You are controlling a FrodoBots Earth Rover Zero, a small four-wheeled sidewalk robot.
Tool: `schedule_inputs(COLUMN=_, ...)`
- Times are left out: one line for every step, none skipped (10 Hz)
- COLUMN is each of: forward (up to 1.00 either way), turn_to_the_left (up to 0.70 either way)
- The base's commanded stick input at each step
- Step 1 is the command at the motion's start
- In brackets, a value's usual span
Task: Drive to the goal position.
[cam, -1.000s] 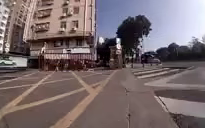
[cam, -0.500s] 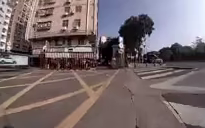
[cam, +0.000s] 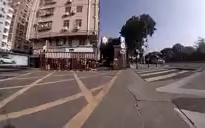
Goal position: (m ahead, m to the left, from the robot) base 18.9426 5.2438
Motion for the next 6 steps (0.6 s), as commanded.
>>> schedule_inputs(forward=0.7, turn_to_the_left=0.0)
schedule_inputs(forward=0.7, turn_to_the_left=0.0)
schedule_inputs(forward=0.7, turn_to_the_left=0.0)
schedule_inputs(forward=0.7, turn_to_the_left=0.0)
schedule_inputs(forward=0.7, turn_to_the_left=0.0)
schedule_inputs(forward=0.7, turn_to_the_left=0.0)
